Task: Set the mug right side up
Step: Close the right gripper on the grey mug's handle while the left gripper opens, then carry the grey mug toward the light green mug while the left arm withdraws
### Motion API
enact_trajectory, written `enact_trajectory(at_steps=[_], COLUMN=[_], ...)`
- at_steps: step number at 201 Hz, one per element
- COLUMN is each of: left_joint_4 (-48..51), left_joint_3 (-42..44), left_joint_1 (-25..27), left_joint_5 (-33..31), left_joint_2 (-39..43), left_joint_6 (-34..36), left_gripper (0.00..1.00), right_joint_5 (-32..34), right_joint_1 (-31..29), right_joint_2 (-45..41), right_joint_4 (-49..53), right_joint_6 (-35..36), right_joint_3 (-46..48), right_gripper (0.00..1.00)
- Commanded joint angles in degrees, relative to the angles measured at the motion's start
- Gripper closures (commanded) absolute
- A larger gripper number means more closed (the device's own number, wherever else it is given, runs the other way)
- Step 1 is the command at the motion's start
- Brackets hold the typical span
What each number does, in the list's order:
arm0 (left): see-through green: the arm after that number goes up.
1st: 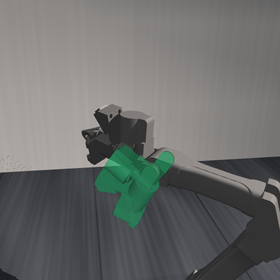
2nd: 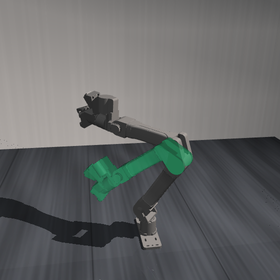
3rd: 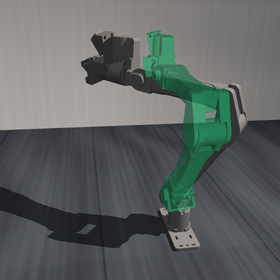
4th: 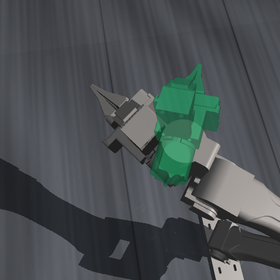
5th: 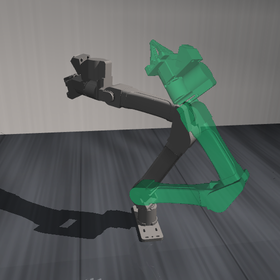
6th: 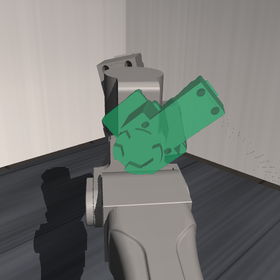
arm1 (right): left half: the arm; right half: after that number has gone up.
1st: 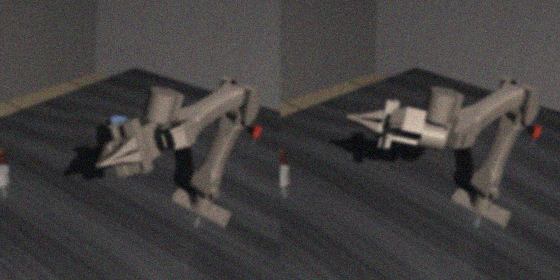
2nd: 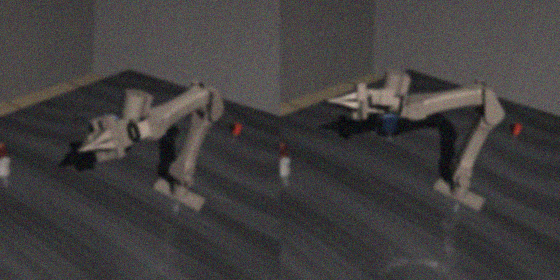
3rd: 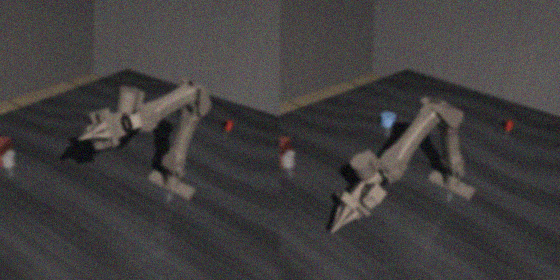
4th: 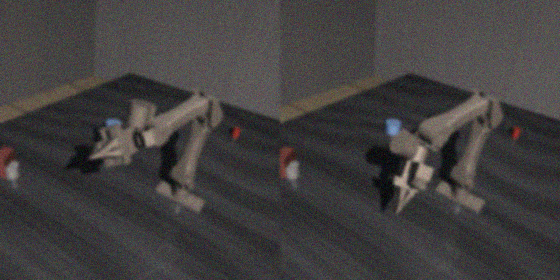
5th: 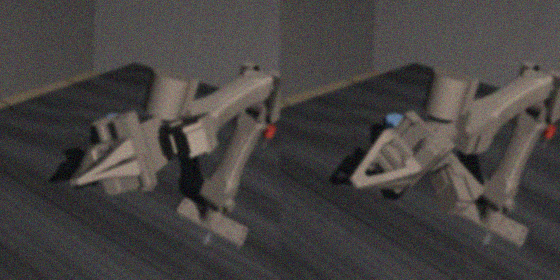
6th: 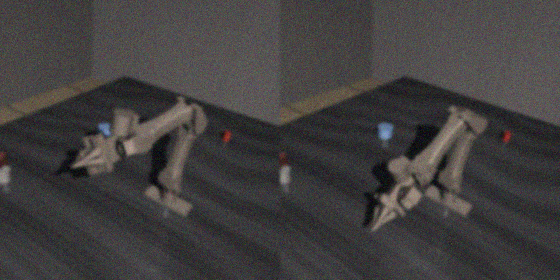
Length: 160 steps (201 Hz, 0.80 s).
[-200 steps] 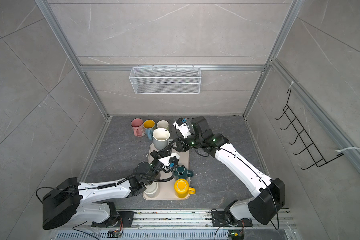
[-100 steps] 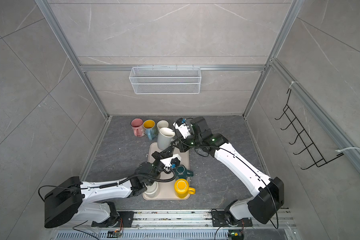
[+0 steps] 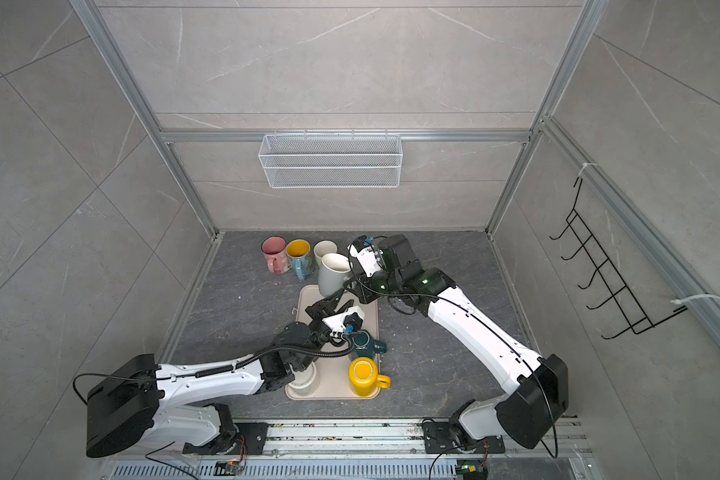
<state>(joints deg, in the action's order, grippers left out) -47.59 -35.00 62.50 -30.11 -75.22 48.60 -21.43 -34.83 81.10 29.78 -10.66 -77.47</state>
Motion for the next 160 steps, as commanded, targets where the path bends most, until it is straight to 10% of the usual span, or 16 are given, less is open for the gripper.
enact_trajectory(at_steps=[1, 160], left_joint_4=[-2.7, 33.2], left_joint_3=[-2.1, -10.4], left_joint_1=[0.2, -0.5], left_joint_5=[-0.1, -9.0], left_joint_2=[3.9, 20.7], left_joint_6=[-2.5, -39.9], left_gripper=[0.47, 0.39], right_joint_5=[6.3, 32.4], right_joint_1=[-0.3, -0.7], right_joint_2=[-2.0, 11.2], right_joint_4=[-2.6, -1.4], right_joint_6=[-3.3, -7.4], right_joint_3=[-0.7, -9.2], right_gripper=[1.00, 1.00])
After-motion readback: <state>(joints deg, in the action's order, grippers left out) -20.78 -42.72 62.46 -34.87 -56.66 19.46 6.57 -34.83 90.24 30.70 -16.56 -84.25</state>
